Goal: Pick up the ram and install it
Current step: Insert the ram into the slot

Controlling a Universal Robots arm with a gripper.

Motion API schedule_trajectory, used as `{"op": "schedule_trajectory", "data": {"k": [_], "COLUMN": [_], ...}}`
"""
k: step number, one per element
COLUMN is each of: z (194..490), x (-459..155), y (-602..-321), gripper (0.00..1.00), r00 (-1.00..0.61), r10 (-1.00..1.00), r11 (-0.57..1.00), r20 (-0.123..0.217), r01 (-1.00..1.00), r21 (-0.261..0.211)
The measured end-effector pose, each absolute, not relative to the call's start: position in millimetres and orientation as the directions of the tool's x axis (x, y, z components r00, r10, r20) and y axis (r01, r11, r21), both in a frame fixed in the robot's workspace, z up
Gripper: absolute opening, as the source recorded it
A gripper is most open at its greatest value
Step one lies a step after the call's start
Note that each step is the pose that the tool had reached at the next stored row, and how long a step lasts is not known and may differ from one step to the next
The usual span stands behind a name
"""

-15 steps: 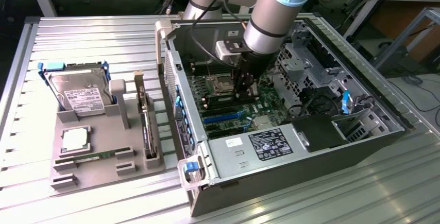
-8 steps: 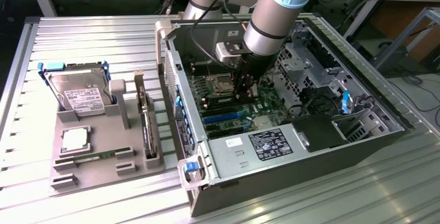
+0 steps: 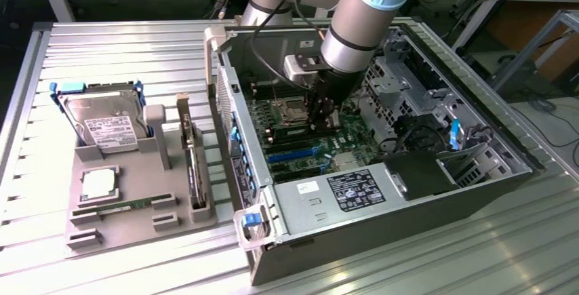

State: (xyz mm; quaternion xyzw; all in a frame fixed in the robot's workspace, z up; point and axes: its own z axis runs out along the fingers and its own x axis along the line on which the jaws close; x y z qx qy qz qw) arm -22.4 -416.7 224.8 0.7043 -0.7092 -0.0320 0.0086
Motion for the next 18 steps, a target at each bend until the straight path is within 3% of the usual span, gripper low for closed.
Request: {"op": "schedule_trajectory", "data": {"k": [18], "z": [220.4], "x": [-17.7], "y": [-416.9], "gripper": [0.14], "r00": [0.017], "r10": [-0.999], "r11": [-0.018], "r20": [-0.032], "r01": [-0.999], "r21": [0.048]}}
